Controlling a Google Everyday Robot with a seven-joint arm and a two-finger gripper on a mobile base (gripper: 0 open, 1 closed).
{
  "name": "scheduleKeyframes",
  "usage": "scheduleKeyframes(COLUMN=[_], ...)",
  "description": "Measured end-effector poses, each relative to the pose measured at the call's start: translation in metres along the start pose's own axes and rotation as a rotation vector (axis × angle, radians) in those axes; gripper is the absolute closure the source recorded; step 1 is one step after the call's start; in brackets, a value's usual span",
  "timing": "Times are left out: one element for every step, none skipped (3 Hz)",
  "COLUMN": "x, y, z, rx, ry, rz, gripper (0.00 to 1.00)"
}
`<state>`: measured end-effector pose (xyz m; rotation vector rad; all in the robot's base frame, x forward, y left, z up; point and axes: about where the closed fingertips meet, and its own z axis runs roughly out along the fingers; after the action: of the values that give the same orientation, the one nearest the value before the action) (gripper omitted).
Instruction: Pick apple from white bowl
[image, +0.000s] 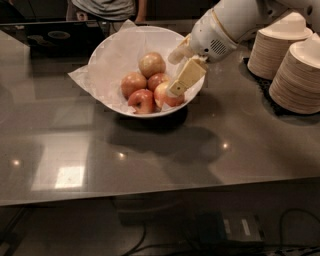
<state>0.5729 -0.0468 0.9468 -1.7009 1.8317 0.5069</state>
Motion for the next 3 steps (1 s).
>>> scheduleKeyframes(x=[0.002,0.011,0.022], y=[-0.002,-0.005,-0.003], z=[0.009,0.021,0.031], rx=[-0.021,-0.048,-0.073], ry=[0.002,0.009,0.025], rz=[0.003,0.027,0.054], gripper=[0.31,0.31,0.32])
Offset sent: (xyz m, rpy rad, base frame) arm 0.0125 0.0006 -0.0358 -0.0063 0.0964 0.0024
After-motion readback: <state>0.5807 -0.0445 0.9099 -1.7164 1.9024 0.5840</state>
